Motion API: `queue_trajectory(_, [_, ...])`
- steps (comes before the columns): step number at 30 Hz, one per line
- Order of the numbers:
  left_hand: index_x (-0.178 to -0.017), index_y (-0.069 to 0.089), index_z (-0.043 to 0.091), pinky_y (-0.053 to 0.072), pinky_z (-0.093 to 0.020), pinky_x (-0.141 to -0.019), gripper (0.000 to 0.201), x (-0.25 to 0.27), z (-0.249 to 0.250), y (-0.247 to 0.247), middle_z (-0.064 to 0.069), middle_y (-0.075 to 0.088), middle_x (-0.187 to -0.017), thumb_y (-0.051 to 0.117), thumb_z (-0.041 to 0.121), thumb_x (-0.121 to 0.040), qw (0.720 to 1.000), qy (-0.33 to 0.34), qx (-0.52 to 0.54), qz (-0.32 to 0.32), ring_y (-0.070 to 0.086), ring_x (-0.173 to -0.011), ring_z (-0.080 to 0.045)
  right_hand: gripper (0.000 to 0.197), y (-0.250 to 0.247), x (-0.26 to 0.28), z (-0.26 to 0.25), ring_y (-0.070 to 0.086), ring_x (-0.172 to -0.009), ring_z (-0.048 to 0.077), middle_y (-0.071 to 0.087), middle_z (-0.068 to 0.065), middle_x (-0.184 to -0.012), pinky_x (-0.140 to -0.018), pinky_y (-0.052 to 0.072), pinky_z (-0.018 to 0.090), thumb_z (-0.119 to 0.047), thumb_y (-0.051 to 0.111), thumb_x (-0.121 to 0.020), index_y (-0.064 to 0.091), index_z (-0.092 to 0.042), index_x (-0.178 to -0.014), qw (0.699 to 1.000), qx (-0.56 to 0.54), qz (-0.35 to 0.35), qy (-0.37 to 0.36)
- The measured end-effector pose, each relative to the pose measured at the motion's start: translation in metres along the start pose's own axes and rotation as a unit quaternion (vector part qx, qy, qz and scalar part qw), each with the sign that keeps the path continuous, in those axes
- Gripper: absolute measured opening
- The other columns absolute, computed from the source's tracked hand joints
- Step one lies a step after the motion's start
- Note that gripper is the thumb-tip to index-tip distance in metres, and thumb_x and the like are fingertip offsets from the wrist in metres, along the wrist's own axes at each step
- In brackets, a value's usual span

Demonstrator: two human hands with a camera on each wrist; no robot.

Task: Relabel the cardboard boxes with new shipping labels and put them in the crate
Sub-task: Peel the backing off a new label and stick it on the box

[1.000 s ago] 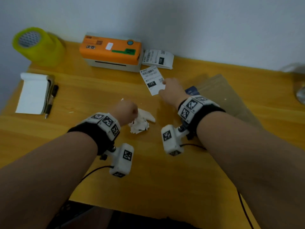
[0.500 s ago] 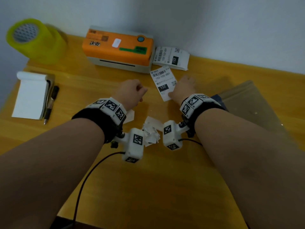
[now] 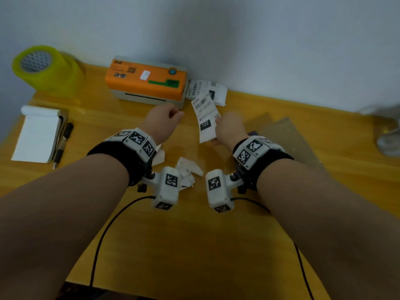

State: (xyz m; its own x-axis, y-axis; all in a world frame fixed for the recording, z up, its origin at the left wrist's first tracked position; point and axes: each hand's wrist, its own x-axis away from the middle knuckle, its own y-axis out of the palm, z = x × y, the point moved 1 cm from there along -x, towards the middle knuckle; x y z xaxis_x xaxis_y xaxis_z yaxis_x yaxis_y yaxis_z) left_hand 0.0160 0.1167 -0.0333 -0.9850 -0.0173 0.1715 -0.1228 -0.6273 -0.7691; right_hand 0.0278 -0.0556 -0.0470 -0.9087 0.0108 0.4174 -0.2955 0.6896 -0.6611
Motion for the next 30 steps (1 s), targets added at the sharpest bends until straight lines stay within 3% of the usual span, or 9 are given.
queue_trajectory(5, [-0.125,0.052,0.007,0.046,-0.023,-0.077,0.041,0.007,0.043,-0.01,-0.005,0.059,-0.118,0.049,0.035,-0.095,0.994,0.02,0.101,0.021,0.056,-0.099,-0.014,0.022,-0.041,0.042,0.008,0.057,-0.089,0.023,0.061,0.013,-0.106,-0.074,0.048,0.035,-0.015,0.036,-0.101,0.054,-0.004,-0.108,0.994,0.061,0.051,-0.081])
queue_trajectory(10, [-0.116,0.056,0.005,0.053,-0.019,-0.066,0.032,0.027,0.086,-0.019,-0.009,0.064,-0.103,0.054,0.029,-0.094,0.986,0.074,0.147,-0.011,0.059,-0.081,-0.013,0.027,-0.085,0.077,0.033,0.056,-0.081,0.017,0.057,-0.001,-0.087,-0.061,0.042,0.023,-0.026,0.028,-0.104,0.051,-0.013,-0.101,0.988,0.102,0.038,-0.109])
queue_trajectory(13, [-0.097,0.064,0.005,0.05,-0.012,-0.058,0.017,0.04,0.108,-0.019,-0.013,0.067,-0.092,0.059,0.02,-0.092,0.979,0.093,0.174,-0.052,0.057,-0.066,-0.008,0.027,-0.104,0.09,0.049,0.058,-0.078,0.019,0.059,0.001,-0.085,-0.073,0.05,0.036,-0.029,0.032,-0.102,0.052,-0.016,-0.089,0.99,0.063,0.073,-0.101])
queue_trajectory(15, [-0.095,0.065,0.002,0.05,-0.013,-0.057,0.018,0.047,0.122,-0.016,-0.01,0.066,-0.083,0.061,0.019,-0.091,0.979,0.091,0.176,-0.052,0.056,-0.063,-0.008,0.016,-0.112,0.1,0.052,0.056,-0.093,0.021,0.058,0.005,-0.103,-0.084,0.048,0.038,-0.027,0.045,-0.098,0.053,-0.014,-0.102,0.978,0.093,0.15,-0.108])
queue_trajectory(17, [-0.095,0.066,0.0,0.052,-0.017,-0.06,0.021,0.055,0.136,-0.012,-0.007,0.064,-0.077,0.062,0.019,-0.09,0.976,0.099,0.187,-0.044,0.056,-0.063,-0.009,0.04,-0.119,0.114,0.049,0.045,-0.115,0.023,0.047,0.009,-0.126,-0.098,0.04,0.036,-0.027,0.057,-0.092,0.045,-0.011,-0.127,0.948,0.127,0.252,-0.144])
queue_trajectory(20, [-0.094,0.066,0.001,0.055,-0.029,-0.073,0.019,0.067,0.156,-0.003,-0.013,0.065,-0.084,0.062,0.018,-0.089,0.963,0.106,0.243,-0.042,0.06,-0.072,-0.016,0.04,-0.126,0.13,0.04,0.047,-0.11,0.024,0.048,0.011,-0.121,-0.095,0.039,0.033,-0.021,0.064,-0.087,0.05,-0.008,-0.122,0.896,0.076,0.363,-0.245])
queue_trajectory(23, [-0.093,0.065,0.001,0.056,-0.029,-0.078,0.016,0.08,0.171,0.007,-0.013,0.066,-0.085,0.062,0.016,-0.09,0.934,0.107,0.332,-0.073,0.063,-0.078,-0.019,0.02,-0.124,0.139,0.036,0.056,-0.095,0.016,0.059,0.005,-0.103,-0.084,0.047,0.026,-0.018,0.061,-0.089,0.061,-0.008,-0.107,0.914,-0.019,0.281,-0.294])
queue_trajectory(26, [-0.091,0.065,0.006,0.056,-0.022,-0.079,0.011,0.089,0.176,0.014,-0.008,0.066,-0.086,0.058,0.014,-0.092,0.917,0.111,0.37,-0.097,0.064,-0.081,-0.014,0.023,-0.124,0.146,0.044,0.062,-0.092,0.008,0.068,0.004,-0.104,-0.086,0.052,0.021,-0.019,0.063,-0.09,0.065,-0.011,-0.112,0.934,-0.124,0.207,-0.263])
queue_trajectory(30, [-0.101,0.066,0.007,0.054,-0.022,-0.084,0.017,0.096,0.176,0.021,-0.009,0.068,-0.096,0.053,0.015,-0.095,0.911,0.119,0.374,-0.13,0.065,-0.091,-0.013,0.025,-0.128,0.149,0.055,0.066,-0.098,0.018,0.069,0.01,-0.104,-0.087,0.056,0.036,-0.01,0.064,-0.088,0.067,-0.009,-0.113,0.928,-0.221,0.192,-0.232])
